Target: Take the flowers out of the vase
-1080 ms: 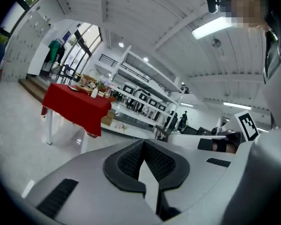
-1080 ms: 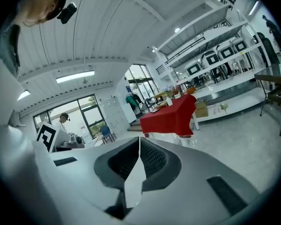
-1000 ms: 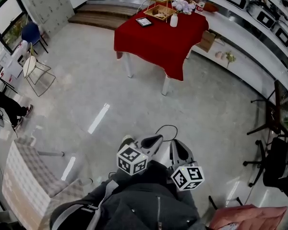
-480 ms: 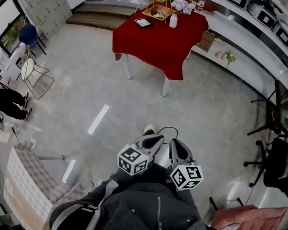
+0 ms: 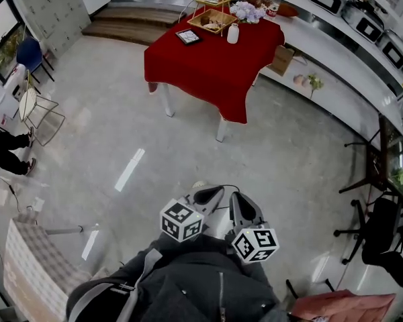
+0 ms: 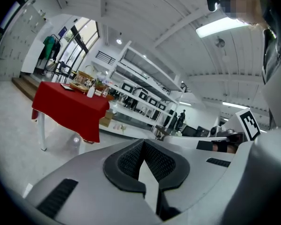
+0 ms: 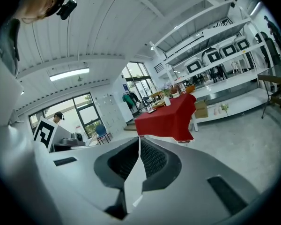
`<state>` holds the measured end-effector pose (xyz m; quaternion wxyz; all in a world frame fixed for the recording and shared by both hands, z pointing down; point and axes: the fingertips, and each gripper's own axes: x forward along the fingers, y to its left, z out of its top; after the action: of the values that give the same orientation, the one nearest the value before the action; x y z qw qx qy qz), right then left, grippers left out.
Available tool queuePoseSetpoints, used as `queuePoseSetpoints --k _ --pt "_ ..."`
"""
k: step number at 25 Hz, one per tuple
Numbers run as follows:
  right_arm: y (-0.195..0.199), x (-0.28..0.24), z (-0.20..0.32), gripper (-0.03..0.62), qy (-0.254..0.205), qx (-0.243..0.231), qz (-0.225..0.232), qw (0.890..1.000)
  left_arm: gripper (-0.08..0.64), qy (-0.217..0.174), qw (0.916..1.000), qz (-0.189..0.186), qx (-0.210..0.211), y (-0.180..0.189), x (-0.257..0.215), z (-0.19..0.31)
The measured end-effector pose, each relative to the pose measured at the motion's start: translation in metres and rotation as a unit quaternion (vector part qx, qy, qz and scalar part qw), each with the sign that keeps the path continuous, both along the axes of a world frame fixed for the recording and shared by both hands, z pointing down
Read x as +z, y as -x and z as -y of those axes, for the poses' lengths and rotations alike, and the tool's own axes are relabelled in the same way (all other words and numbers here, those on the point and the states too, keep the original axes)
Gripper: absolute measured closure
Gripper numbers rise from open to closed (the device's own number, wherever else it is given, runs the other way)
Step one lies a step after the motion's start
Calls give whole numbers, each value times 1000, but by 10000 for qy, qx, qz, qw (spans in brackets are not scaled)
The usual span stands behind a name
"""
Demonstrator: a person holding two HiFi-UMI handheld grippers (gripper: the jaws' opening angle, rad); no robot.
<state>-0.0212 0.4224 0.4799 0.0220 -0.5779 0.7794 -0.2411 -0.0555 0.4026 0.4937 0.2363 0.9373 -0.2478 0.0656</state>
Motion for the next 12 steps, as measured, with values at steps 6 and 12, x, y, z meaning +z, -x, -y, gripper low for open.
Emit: queuePoseSetpoints --k 6,12 --pt "-21 0 40 577 103 -10 -70 9999 552 24 9999 -105 23 -25 -7 40" --pt "-36 -7 86 577 111 43 -65 9999 552 14 10000 -61 5 -36 -14 89"
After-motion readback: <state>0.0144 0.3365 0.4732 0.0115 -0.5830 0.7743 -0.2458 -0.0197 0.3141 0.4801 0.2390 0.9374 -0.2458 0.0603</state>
